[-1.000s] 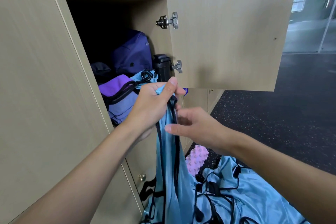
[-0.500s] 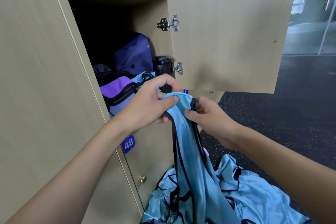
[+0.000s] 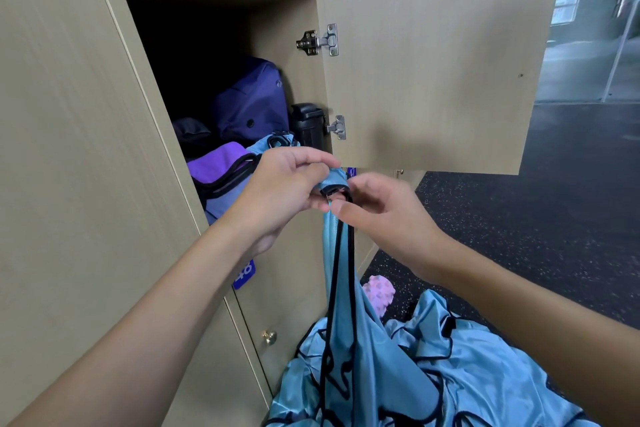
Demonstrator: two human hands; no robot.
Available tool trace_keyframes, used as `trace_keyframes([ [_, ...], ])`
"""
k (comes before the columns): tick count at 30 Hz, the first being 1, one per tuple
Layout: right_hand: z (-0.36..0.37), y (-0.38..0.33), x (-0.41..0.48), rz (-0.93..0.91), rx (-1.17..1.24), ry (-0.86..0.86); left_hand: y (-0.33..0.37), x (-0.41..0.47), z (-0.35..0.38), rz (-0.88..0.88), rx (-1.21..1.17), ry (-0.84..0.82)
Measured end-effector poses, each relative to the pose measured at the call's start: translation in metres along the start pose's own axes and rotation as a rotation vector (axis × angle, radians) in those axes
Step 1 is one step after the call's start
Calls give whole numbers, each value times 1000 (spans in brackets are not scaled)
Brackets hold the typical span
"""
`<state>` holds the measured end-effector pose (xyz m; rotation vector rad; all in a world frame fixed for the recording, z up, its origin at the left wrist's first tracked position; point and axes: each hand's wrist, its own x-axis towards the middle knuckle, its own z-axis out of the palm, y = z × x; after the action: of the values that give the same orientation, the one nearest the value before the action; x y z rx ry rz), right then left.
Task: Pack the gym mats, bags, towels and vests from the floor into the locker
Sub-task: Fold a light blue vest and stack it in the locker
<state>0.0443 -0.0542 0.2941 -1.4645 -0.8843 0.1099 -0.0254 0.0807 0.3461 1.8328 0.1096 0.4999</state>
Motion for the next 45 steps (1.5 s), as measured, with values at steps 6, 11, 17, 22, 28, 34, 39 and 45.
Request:
trace_keyframes([
  [6, -1, 3, 2, 0, -144, -27, -2, 1, -1, 63, 160, 8],
  [11, 0, -3, 1, 30, -80, -69, -1, 0, 1, 100, 153, 53],
  [17, -2, -1, 4, 20, -106, -16, 3, -4, -5, 75, 130, 1],
  [22, -9, -3, 9, -3, -106, 118, 0, -1, -17, 88, 202, -49],
  [28, -12, -10, 13, 20, 4, 147, 0, -3, -18, 143, 274, -140],
  [34, -9, -4, 11, 40, 32, 78, -7, 1, -6, 190, 184, 11],
  [39, -12, 8, 8, 154, -136, -119, -3, 3, -7, 200, -3, 236],
  [45, -12, 10, -3, 174, -364, -290, 13, 3, -13, 237, -325, 325],
])
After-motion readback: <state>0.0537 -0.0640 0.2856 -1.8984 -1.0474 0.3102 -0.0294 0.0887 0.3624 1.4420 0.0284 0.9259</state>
